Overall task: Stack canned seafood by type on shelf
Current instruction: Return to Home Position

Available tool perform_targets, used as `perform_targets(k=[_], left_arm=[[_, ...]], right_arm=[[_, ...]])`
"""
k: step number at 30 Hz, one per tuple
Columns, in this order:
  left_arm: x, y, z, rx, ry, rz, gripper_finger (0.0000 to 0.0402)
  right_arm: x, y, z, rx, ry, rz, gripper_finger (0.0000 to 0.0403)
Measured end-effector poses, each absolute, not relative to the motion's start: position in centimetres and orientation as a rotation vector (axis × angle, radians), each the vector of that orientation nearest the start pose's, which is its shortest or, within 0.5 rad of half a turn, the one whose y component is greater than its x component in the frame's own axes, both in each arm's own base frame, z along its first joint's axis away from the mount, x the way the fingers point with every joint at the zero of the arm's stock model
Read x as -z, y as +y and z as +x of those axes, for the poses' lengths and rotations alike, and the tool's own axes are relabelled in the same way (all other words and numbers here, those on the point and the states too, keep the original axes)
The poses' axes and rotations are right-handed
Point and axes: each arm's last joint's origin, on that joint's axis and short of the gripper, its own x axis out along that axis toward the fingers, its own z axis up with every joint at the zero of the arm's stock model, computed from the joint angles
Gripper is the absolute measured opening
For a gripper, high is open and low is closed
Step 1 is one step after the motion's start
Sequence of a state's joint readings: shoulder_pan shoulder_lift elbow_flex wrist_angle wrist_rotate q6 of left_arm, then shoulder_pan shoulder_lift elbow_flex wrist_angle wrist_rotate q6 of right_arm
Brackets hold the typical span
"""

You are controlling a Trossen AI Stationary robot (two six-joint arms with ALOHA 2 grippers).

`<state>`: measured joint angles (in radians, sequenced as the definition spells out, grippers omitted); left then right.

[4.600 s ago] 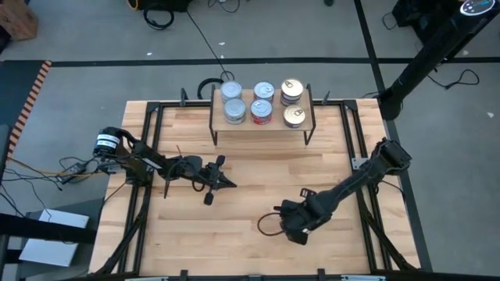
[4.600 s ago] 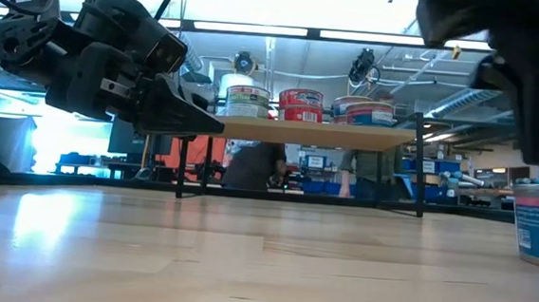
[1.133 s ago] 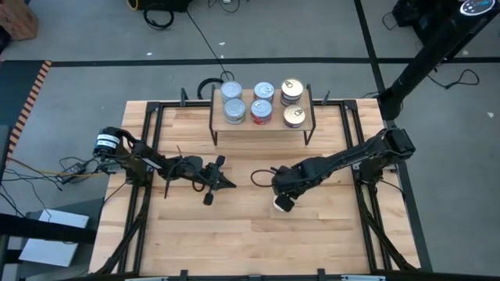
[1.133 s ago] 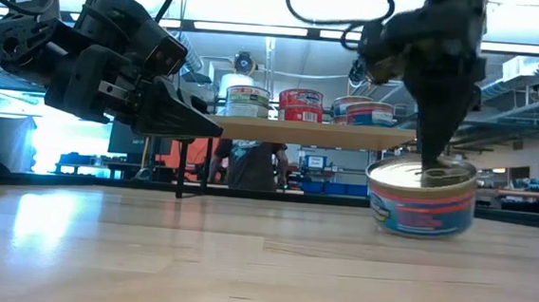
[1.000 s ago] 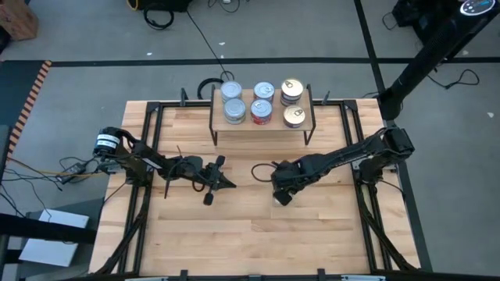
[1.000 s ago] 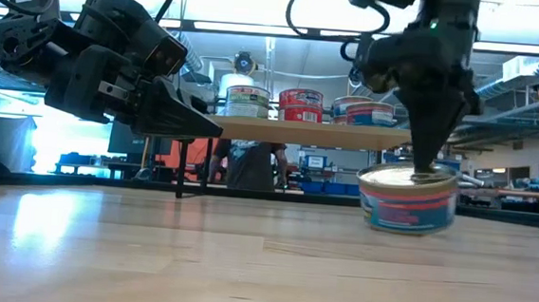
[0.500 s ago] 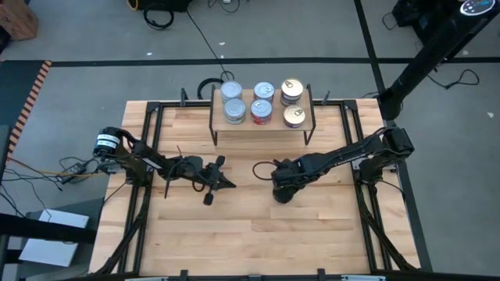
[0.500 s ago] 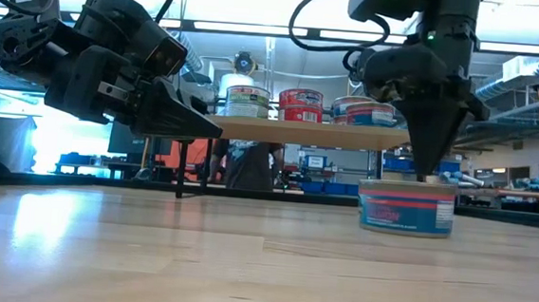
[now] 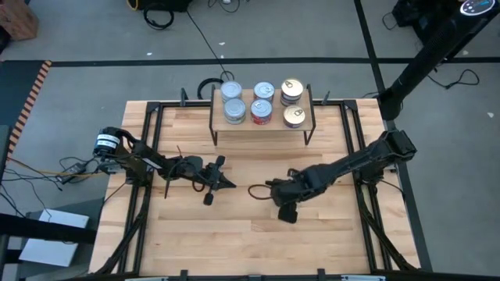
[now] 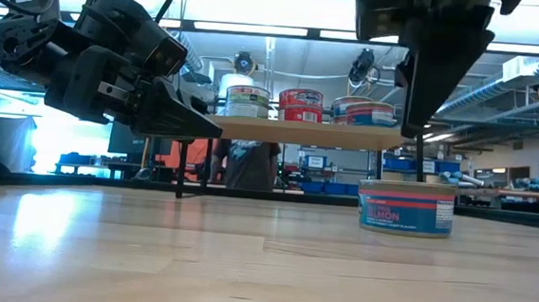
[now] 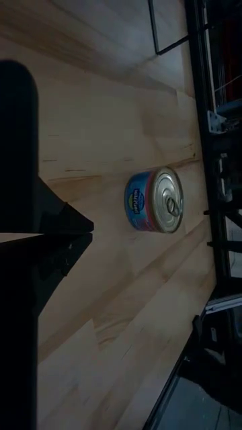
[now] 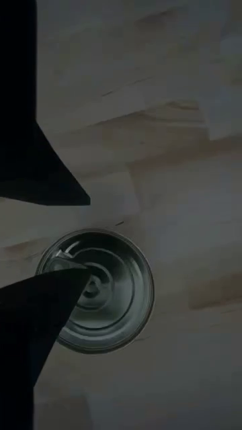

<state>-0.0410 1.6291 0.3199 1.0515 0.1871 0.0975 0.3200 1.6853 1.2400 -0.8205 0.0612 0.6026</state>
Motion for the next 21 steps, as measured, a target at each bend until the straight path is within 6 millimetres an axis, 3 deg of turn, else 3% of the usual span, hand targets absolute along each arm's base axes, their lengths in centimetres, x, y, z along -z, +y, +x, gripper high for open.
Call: perform_targets(k=[10, 16, 21], left_arm=[[-12.1, -1.6, 24.9, 0.239, 0.248, 0.078, 0.0003], [-12.1, -1.6, 24.9, 0.239, 0.249, 0.079, 0.0003], [-12.1, -1.6, 24.9, 0.24, 0.249, 0.08, 0.0003]], right_arm=[[-18.2, 11.6, 31.8, 0.204, 1.383, 0.228, 0.0145], [-17.5, 12.0, 31.9, 0.24, 1.384, 0.197, 0.0137], [-17.4, 12.2, 31.8, 0.258, 1.375, 0.172, 0.0094]])
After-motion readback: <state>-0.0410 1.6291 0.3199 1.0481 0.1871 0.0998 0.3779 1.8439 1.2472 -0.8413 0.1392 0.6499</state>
